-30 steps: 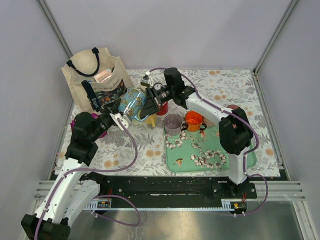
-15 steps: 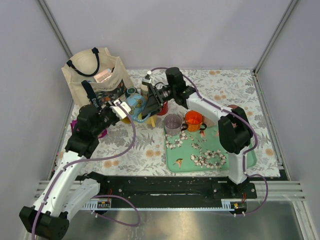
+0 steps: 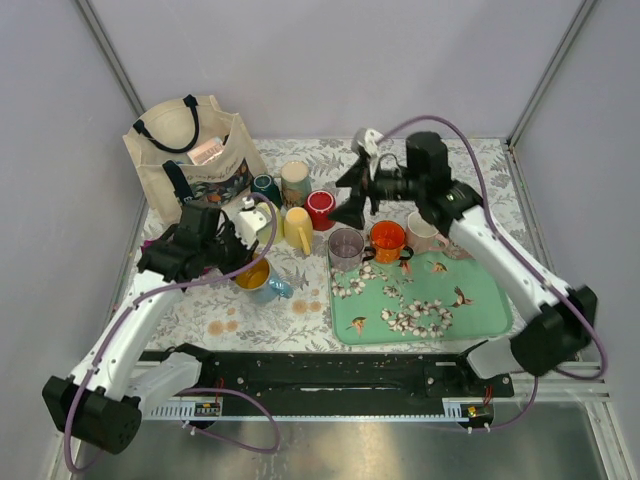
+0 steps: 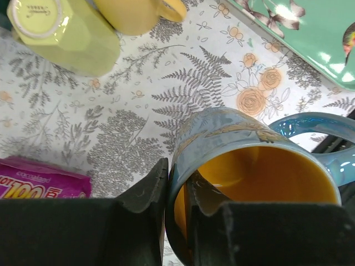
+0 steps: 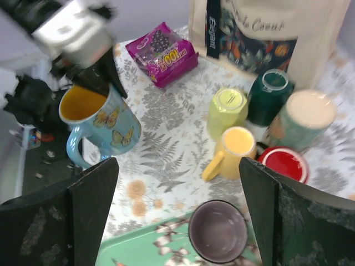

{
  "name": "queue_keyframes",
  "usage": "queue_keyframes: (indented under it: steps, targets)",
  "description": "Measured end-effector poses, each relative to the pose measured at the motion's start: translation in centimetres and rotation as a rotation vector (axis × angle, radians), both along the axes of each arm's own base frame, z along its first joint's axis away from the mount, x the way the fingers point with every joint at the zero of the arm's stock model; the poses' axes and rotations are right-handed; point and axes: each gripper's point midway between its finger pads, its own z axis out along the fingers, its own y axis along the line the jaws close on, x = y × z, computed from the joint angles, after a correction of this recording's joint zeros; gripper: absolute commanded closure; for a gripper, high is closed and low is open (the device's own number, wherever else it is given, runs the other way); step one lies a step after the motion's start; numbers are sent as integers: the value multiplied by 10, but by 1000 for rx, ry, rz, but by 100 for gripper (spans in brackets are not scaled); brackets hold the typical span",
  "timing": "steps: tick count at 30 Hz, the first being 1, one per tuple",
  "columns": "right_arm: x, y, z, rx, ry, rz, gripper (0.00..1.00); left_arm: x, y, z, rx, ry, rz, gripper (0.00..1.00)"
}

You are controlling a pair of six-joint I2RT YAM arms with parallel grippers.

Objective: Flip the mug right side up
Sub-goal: Turn over the cup at the center of the board, then place the cup on the tray.

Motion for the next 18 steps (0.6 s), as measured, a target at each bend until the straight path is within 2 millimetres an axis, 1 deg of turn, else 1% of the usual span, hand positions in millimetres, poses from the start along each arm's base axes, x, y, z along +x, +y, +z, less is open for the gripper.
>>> queue_keyframes:
  steps: [2, 3, 4, 6, 7, 8, 10, 13, 16, 18]
  targets:
    - [-24, -12, 11, 34, -159, 20, 0, 0, -2, -1, 2, 63, 7, 100]
    - [-33, -15, 14, 49, -217, 32, 0, 1, -3, 0, -2, 81, 14, 100]
    - [-41, -15, 14, 56, -260, 52, 1, 3, -5, 0, -8, 96, 24, 100]
    - [-49, -9, 11, 42, -315, 94, 0, 5, -7, -1, -22, 123, 46, 100]
    - [-51, -4, 5, 27, -324, 117, 1, 6, -8, -2, -30, 137, 60, 100]
    - [-55, 2, -4, -1, -327, 144, 0, 6, -9, -3, -35, 150, 72, 100]
    - [-68, 12, -31, -73, -331, 210, 1, 6, -10, -5, -45, 183, 99, 100]
    - [-90, 22, -64, -175, -361, 302, 9, 9, -13, -7, -61, 226, 134, 100]
    - [-102, 28, -81, -232, -393, 364, 18, 14, -17, -7, -77, 252, 162, 100]
    - [-103, 31, -89, -259, -397, 381, 21, 17, -18, -6, -86, 261, 178, 100]
